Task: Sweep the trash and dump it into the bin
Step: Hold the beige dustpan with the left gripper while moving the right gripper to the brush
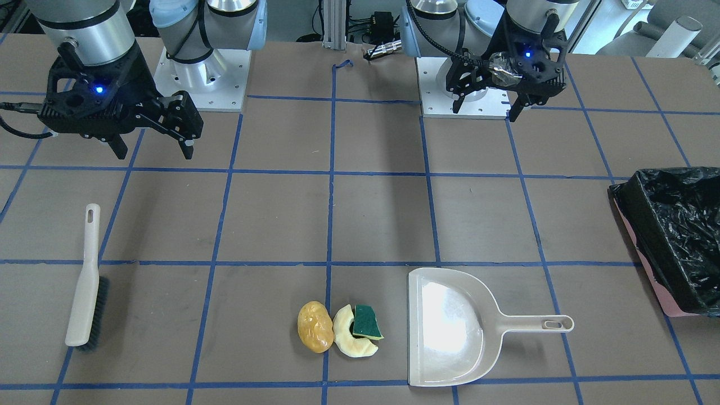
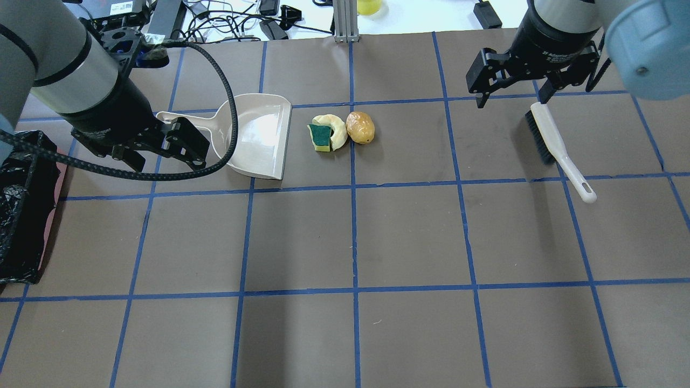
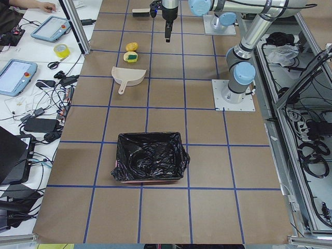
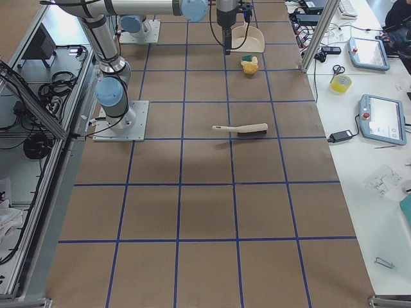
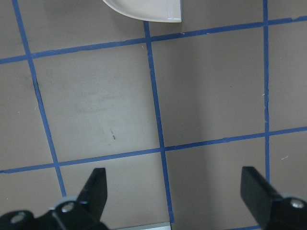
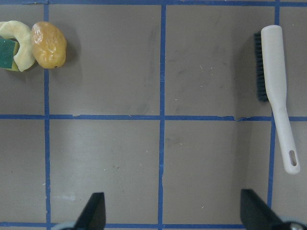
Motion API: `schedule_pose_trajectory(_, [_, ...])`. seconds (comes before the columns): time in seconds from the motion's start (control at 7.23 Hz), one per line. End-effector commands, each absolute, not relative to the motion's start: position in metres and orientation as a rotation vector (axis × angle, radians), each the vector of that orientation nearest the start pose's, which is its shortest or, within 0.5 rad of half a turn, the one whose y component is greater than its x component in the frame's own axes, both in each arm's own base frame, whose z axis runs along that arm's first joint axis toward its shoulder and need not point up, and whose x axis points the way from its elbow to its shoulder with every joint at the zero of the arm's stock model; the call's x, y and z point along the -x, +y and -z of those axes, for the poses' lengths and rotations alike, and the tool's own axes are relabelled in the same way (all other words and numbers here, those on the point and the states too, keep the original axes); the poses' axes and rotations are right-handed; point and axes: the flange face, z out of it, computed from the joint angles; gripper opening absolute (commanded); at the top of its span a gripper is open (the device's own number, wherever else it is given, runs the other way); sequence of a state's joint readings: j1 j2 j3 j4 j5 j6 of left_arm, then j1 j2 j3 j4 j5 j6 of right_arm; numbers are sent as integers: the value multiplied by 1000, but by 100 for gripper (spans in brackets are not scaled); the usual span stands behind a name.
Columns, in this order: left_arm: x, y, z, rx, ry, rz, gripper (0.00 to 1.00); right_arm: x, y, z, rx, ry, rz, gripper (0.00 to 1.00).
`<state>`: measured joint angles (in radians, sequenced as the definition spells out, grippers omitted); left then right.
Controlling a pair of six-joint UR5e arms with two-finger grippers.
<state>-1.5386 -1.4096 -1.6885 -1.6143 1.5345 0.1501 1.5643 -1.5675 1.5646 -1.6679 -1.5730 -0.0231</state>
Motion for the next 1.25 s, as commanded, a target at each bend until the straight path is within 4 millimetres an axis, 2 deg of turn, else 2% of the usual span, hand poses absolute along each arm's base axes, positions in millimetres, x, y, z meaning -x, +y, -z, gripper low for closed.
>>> schedule_pose_trajectory(0.0, [123,-417,-502,-185,3163,14,100,-121,-503,-497,32,3182,113,100])
schedule_pose_trajectory(0.14, [124,-412,-500,-190,3164,11,100,-115,-503,-488,15,3229,54,100])
schedule_pose_trajectory(0.28, [123,-407,-500,-190,3161,16,100,-106,-515,-473,-2,3231,37,100])
schedule_pose_trajectory(0.42, [122,-406,-498,-193,3147,16,100,-76,-532,-458,-62,3226,17,100])
schedule_pose_trajectory(0.55, [122,-403,-493,-196,3143,-3,100,-44,-538,-442,-51,3216,-33,100])
schedule_pose_trajectory(0.69, [122,-401,-487,-198,3143,1,100,-17,-540,-419,-73,3211,-28,100])
schedule_pose_trajectory(0.83, [121,-403,-487,-196,3142,39,100,2,-537,-395,-56,3220,4,100])
schedule_pose_trajectory(0.97, [121,-403,-487,-196,3142,40,100,21,-533,-378,18,3218,-8,100])
schedule_pose_trajectory(1.11, [121,-403,-487,-193,3142,40,100,56,-529,-370,119,3216,-10,100])
